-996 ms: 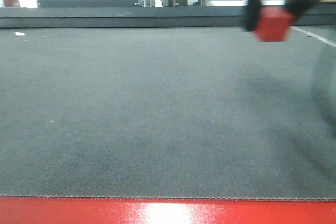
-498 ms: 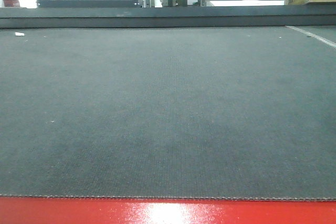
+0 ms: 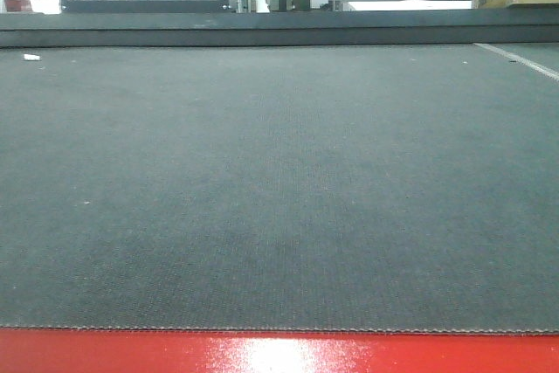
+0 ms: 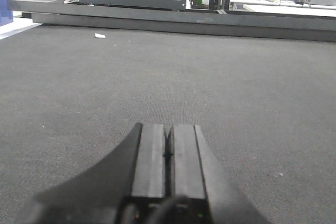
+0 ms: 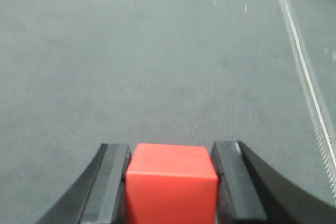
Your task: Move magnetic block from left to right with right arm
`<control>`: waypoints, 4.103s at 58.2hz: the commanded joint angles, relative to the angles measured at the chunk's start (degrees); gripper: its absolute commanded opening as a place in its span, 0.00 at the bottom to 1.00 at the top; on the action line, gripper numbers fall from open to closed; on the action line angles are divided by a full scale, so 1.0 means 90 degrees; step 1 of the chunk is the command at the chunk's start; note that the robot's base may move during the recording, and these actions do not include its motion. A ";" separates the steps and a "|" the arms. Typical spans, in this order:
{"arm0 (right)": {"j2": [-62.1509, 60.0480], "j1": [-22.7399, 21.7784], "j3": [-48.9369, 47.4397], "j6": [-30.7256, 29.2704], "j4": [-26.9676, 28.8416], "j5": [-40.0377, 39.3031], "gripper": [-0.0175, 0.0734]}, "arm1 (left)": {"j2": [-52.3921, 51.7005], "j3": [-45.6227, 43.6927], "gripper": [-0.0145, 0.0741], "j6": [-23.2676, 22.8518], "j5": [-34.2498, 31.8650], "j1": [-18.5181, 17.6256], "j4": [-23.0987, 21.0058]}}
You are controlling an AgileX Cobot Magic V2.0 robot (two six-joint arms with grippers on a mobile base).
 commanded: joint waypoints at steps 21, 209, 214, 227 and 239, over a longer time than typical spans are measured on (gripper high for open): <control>-0.0044 -0.0027 -0.0151 -0.0071 -0.0128 -0.0588 0.44 | -0.0076 0.0037 0.02 -0.0038 -0.0528 -0.0032 -0.0030; -0.0044 -0.0027 -0.0151 -0.0071 -0.0128 -0.0595 0.44 | -0.0076 0.0037 0.02 -0.0038 -0.0528 0.0053 -0.0030; -0.0044 -0.0027 -0.0151 -0.0071 -0.0128 -0.0595 0.44 | -0.0076 0.0049 0.02 -0.0038 -0.0528 0.0053 -0.0030; -0.0044 -0.0027 -0.0151 -0.0071 -0.0128 -0.0595 0.44 | -0.0085 0.0049 0.02 -0.0038 -0.0528 0.0053 -0.0030; -0.0044 -0.0027 -0.0151 -0.0071 -0.0128 -0.0595 0.44 | -0.0091 0.0060 0.02 -0.0038 -0.0528 0.0053 -0.0030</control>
